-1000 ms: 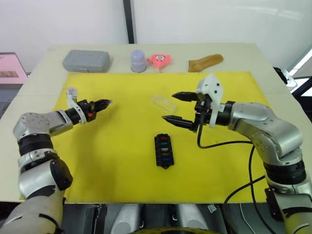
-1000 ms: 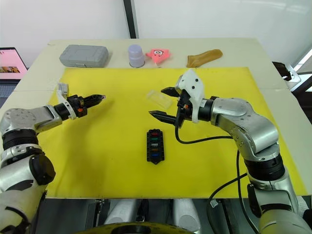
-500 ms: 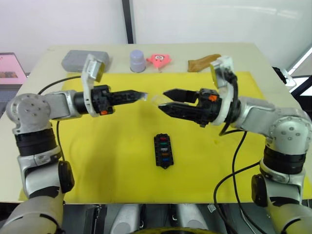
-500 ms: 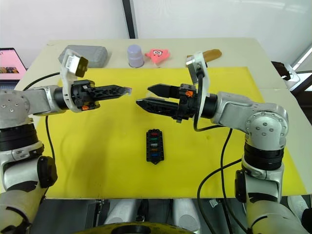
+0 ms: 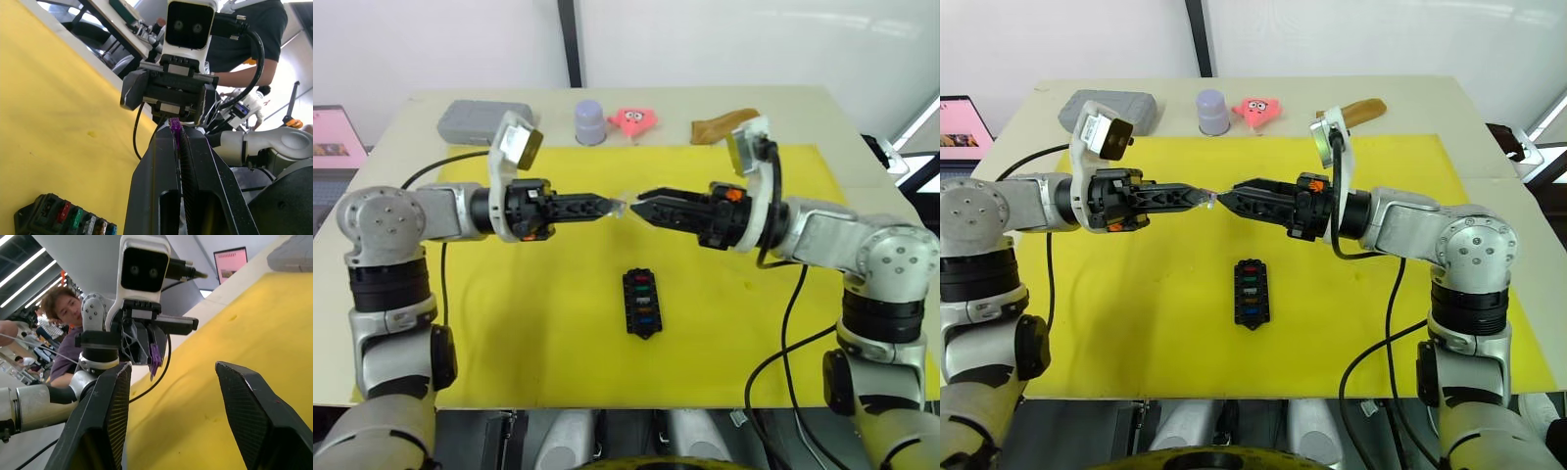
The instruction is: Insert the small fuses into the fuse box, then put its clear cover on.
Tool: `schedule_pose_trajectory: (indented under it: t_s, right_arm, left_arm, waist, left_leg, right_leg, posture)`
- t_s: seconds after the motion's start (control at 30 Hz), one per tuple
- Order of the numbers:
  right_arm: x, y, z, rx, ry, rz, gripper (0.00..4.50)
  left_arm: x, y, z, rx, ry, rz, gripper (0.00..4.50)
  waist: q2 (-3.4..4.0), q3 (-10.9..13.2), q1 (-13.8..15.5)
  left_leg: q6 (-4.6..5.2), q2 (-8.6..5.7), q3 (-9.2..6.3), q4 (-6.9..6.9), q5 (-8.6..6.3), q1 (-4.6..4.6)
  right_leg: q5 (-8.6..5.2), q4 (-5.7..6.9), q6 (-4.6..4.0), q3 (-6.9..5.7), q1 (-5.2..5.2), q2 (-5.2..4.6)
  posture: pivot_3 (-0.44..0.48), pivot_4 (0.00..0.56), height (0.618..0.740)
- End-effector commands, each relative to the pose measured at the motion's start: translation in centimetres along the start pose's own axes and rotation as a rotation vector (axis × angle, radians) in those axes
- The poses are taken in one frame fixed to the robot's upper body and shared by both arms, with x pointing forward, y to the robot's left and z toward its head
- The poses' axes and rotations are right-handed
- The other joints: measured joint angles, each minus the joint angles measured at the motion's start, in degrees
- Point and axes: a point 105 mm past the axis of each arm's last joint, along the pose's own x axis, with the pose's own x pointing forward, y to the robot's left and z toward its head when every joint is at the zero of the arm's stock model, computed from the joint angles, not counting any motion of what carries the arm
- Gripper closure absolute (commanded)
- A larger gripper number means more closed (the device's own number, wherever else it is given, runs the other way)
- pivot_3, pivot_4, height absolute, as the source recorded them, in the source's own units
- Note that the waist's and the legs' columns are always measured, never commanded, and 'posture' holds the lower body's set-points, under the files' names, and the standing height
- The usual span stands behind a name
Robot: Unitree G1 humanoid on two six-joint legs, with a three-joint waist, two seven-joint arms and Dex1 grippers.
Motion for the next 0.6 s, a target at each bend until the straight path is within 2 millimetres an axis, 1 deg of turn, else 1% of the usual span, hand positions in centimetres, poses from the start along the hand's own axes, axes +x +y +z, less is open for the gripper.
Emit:
schedule_pose_trajectory:
  t_s: [0.03, 0.23, 0.3, 0.33, 0.4, 0.43, 0.47, 0.6]
  right_arm:
    - [0.21, 1.07, 0.86, -0.049, -0.015, 0.032, 1.67]
    - [0.40, 1.07, 0.99, -0.057, -0.013, 0.030, 1.67]
    - [0.43, 1.08, 1.01, -0.058, -0.013, 0.030, 2.18]
    - [0.46, 1.12, 1.02, -0.059, -0.012, 0.032, 2.54]
    - [0.55, 1.28, 0.93, -0.063, -0.003, 0.038, 3.43]
    - [0.61, 1.37, 0.84, -0.065, 0.003, 0.040, 3.97]
    - [0.63, 1.45, 0.77, -0.067, 0.007, 0.042, 4.41]
    - [0.59, 1.59, 0.82, -0.079, 0.007, 0.042, 4.41]
  left_arm:
    - [0.11, -0.75, 0.32, 0.046, -0.002, -0.026, 4.50]
    - [0.35, -0.78, 0.17, 0.054, 0.001, -0.030, 4.50]
    - [0.40, -0.78, 0.12, 0.056, 0.004, -0.031, 4.50]
    - [0.44, -0.77, 0.10, 0.057, 0.005, -0.031, 4.50]
    - [0.58, -0.74, 0.18, 0.061, 0.001, -0.033, 4.50]
    - [0.66, -0.73, 0.26, 0.062, -0.003, -0.035, 4.50]
    - [0.74, -0.71, 0.32, 0.063, -0.005, -0.037, 4.50]
    - [0.93, -0.68, 0.27, 0.067, -0.004, -0.038, 4.50]
  waist:
    - [0.00, 0.00, 0.03]
    - [0.00, 0.00, 0.06]
    - [0.00, 0.00, 0.07]
    - [0.00, 0.00, 0.06]
    - [0.00, 0.00, 0.08]
    - [0.00, 0.00, 0.08]
    - [0.00, 0.00, 0.08]
    - [0.00, 0.00, 0.10]
  left_leg:
    - [0.00, 0.00, 0.00, 0.00, 0.00, 0.00]
    - [0.00, 0.00, 0.00, 0.00, 0.00, -0.01]
    - [0.00, 0.01, 0.00, 0.00, 0.00, -0.01]
    - [0.00, 0.01, 0.00, 0.00, 0.00, -0.01]
    - [0.00, 0.01, 0.00, 0.00, 0.00, -0.02]
    - [0.00, 0.01, 0.00, 0.00, 0.00, -0.02]
    - [0.00, 0.01, 0.00, 0.00, 0.00, -0.02]
    - [0.00, 0.01, 0.00, -0.01, 0.00, -0.02]
  right_leg:
    - [0.00, 0.00, 0.00, 0.00, 0.00, 0.00]
    - [0.00, -0.02, 0.00, 0.00, 0.00, 0.00]
    - [0.00, -0.02, 0.00, 0.00, 0.01, 0.00]
    - [0.00, -0.03, 0.00, 0.00, 0.00, 0.00]
    - [0.00, -0.03, 0.00, 0.00, 0.00, 0.00]
    - [0.00, -0.03, 0.00, 0.00, 0.00, 0.00]
    - [0.00, -0.03, 0.00, 0.00, 0.00, 0.00]
    - [0.00, -0.05, 0.00, 0.00, 0.01, 0.00]
  posture:
    - [0.000, 0.150, 0.740]
    - [0.000, 0.150, 0.740]
    - [0.000, 0.150, 0.740]
    - [0.000, 0.150, 0.740]
    - [0.000, 0.150, 0.740]
    - [0.000, 0.150, 0.740]
    - [0.000, 0.150, 0.740]
    - [0.000, 0.150, 0.740]
